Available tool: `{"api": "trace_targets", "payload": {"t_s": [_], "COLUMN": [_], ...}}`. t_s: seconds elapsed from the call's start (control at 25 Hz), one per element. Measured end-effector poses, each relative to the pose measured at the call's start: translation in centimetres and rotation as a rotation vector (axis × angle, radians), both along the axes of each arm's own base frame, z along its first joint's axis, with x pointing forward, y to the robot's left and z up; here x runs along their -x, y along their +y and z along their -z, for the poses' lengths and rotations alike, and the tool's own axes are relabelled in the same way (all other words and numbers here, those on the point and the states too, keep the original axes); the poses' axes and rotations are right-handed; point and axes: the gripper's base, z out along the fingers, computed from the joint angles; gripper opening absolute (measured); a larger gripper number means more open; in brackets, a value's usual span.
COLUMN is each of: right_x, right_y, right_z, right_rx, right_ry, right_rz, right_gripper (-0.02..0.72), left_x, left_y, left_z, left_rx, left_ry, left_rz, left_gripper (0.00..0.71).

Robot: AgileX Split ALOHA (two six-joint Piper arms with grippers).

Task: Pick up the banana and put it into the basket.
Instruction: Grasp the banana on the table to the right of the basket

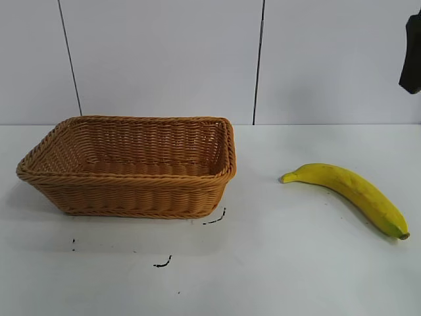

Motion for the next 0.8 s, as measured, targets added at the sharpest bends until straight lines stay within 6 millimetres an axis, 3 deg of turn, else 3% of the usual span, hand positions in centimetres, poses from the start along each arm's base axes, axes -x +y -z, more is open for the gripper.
{"api": "trace_targets", "payload": {"t_s": [0.4, 0.8], "right_x": [-1.9, -5.9], "right_y": [0.8, 0.9], "right_z": [2.7, 10.9], "right_rx": [0.006, 0.016], "right_ry": [0.009, 0.031], "right_rz": [0.005, 0.058], "right_gripper": [0.689, 0.689], "left_x": [0.0, 0.0], "left_y": [0.0, 0.0], "left_z": [0.0, 0.0], "left_rx": [0.000, 0.000], "left_ry": [0.000, 0.000], "left_rz": [0.000, 0.000], "left_gripper": [0.695, 0.695]}}
